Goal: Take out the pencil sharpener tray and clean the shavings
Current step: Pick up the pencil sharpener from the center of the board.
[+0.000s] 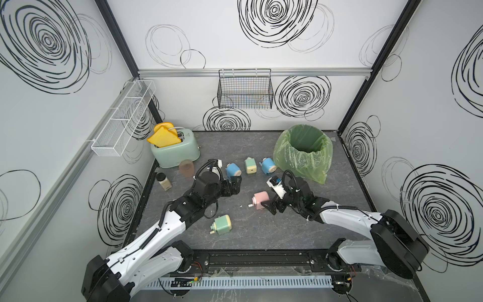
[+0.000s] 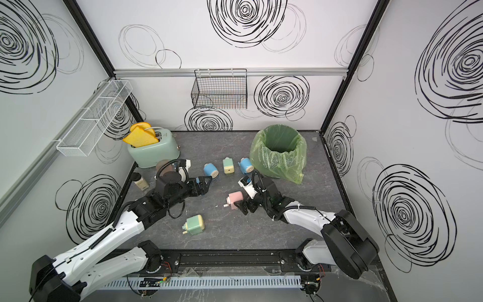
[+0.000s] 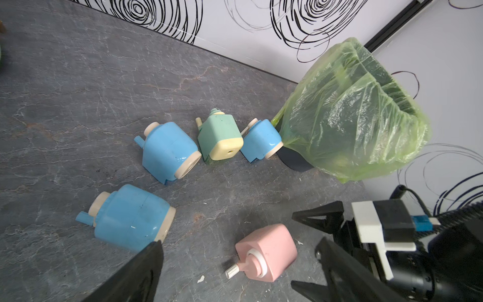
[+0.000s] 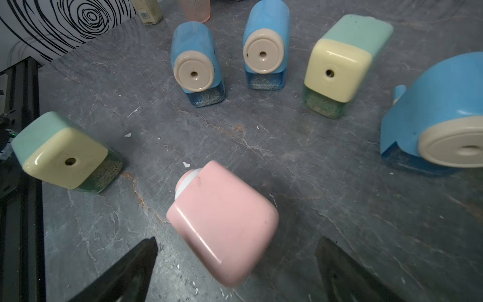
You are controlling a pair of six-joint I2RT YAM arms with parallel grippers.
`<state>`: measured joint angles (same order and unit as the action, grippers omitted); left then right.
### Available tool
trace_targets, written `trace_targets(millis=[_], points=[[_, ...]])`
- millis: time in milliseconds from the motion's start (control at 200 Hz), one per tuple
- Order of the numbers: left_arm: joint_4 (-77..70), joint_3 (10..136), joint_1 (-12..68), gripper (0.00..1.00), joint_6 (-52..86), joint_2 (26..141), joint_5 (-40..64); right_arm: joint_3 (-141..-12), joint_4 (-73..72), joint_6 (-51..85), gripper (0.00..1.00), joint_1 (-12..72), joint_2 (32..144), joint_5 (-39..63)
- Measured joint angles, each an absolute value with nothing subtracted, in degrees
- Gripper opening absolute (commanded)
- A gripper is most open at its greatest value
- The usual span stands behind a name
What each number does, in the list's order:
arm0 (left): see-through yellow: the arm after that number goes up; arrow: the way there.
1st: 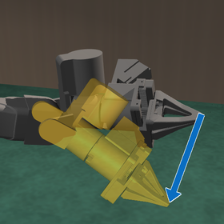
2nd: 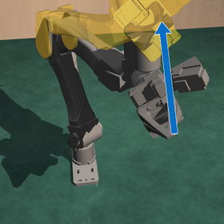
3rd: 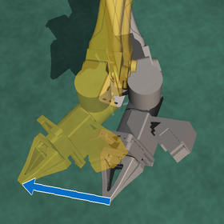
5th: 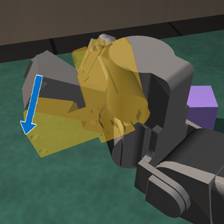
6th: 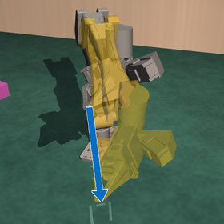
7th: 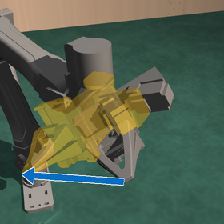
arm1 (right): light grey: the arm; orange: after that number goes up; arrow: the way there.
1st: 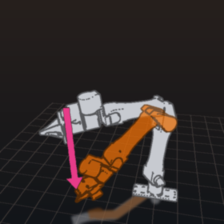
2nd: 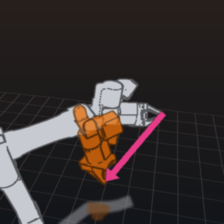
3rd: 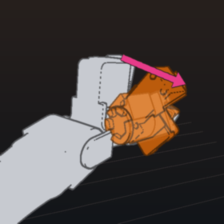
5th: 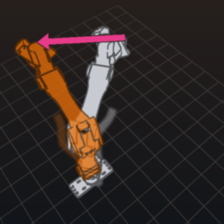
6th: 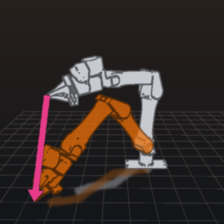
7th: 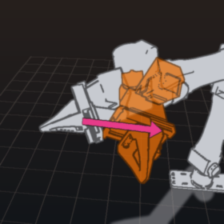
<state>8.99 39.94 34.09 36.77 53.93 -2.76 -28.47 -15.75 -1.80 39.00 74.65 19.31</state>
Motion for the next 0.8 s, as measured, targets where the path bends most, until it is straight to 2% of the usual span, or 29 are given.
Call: trace_targets(millis=[330, 610, 795], points=[[8.14, 39.00, 33.87, 0.97, 36.60, 53.98, 1.91, -28.58, -18.13, -4.56, 0.99, 40.25, 79.88, 23.62], [7.53, 38.98, 32.73, 0.97, 36.60, 53.98, 3.18, -27.00, -17.02, -0.14, 0.99, 50.33, 77.76, 20.01], [7.27, 38.59, 32.32, 0.97, 36.60, 53.98, 4.45, -25.41, -17.19, 0.45, 0.99, 50.61, 76.53, 15.92]])
